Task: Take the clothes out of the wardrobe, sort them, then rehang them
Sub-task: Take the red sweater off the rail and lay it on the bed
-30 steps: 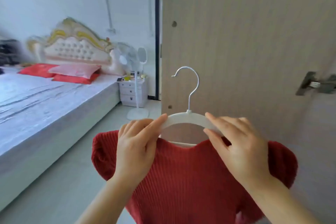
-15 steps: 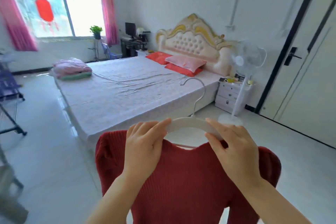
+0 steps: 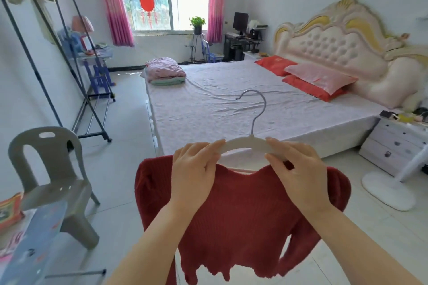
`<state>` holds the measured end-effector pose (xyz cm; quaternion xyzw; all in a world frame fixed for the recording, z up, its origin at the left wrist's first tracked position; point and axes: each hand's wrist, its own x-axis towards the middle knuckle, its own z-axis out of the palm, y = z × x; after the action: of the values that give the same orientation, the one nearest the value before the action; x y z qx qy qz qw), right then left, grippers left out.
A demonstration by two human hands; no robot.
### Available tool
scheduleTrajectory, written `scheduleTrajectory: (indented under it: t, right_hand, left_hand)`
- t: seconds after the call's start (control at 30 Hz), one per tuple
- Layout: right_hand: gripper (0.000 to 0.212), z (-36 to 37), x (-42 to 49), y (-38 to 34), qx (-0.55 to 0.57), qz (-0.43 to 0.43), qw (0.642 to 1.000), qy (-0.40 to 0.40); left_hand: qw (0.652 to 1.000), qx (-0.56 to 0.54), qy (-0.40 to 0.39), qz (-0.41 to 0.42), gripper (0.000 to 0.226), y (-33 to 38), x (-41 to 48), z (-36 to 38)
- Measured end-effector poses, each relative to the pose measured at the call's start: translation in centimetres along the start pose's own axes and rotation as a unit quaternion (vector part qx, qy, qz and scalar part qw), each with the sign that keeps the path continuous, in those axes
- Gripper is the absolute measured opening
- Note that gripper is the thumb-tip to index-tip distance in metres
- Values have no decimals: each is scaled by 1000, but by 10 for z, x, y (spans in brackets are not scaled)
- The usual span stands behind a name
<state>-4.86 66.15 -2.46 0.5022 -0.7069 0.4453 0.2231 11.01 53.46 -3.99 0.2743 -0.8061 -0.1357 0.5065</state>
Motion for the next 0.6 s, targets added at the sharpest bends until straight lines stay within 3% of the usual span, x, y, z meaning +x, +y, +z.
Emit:
scheduleTrajectory:
  t: [0.23, 0.6]
  right_hand:
    - [42, 114, 85, 74, 82, 2, 995, -60]
    - [46, 273, 199, 169, 118, -4, 986, -122]
  left_hand:
    - [997, 59, -2, -40, 32, -79, 74, 79]
    - [988, 84, -26, -127, 30, -193, 178, 187]
